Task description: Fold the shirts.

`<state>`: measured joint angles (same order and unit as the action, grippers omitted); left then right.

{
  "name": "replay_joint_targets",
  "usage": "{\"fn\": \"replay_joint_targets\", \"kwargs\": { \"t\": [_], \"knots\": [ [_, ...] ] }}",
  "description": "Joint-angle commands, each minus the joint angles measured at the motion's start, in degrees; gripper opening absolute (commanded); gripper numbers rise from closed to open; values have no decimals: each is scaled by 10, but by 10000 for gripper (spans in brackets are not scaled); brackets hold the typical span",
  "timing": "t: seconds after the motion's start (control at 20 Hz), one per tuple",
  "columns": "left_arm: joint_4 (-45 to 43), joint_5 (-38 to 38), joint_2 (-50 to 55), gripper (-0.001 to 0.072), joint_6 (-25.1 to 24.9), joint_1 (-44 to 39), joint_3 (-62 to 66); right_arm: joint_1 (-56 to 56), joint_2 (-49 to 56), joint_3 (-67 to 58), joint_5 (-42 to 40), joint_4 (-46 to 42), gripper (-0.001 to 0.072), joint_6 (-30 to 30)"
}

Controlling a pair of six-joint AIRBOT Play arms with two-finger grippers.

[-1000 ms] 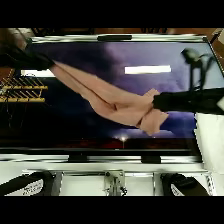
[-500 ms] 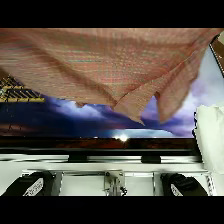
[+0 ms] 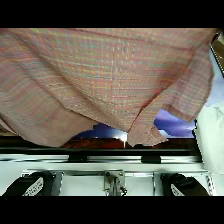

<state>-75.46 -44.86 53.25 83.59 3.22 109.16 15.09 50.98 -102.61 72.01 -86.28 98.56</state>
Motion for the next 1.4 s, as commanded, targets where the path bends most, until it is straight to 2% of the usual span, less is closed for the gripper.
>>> {"fn": "replay_joint_targets", "kwargs": {
  "t": [0.0,0.1,0.2,0.3,0.4,0.5,0.6,0.65,0.7,0.75,0.8,0.85,0.95,1.05,1.15,1.25,1.35],
  "knots": [
    [-9,-18,53,28,-4,1,-73,0,98,-1,92,-95,50,17],
    [-8,-36,108,28,-3,1,-98,0,181,-1,77,-147,50,34],
    [14,-43,172,28,7,1,-103,0,257,-1,11,-166,50,57],
    [60,-43,230,28,7,-2,-103,0,319,-1,-85,-144,50,98],
    [67,-45,280,29,7,-10,-103,0,370,-1,-149,-130,50,127],
    [73,-69,327,29,7,-16,-103,0,417,-1,-144,-119,50,165],
    [85,-120,368,31,8,-20,-103,0,459,-1,-119,-77,51,167],
    [87,-150,384,77,18,-21,-103,0,473,-1,-111,-56,51,166],
    [86,-174,396,241,33,-22,-103,0,482,-1,-108,-41,57,166],
    [86,-197,406,570,45,-22,-103,0,482,-1,-108,-38,146,167],
    [85,-220,409,701,45,-19,-103,-2,476,-1,-107,-42,418,161],
    [82,-248,409,707,45,-12,-102,-7,463,-2,-100,-42,514,137],
    [78,-333,409,705,45,15,-85,-30,423,-2,-52,-49,514,81],
    [68,-442,408,705,41,52,-81,-67,379,-2,55,-90,512,18],
    [56,-513,403,704,57,80,-114,-118,351,-2,179,-118,511,-33],
    [56,-526,373,704,44,89,-198,-176,333,-1,271,-115,511,-69],
    [59,-487,318,704,5,85,-318,-216,316,-1,304,-99,511,-69]
  ]
}}
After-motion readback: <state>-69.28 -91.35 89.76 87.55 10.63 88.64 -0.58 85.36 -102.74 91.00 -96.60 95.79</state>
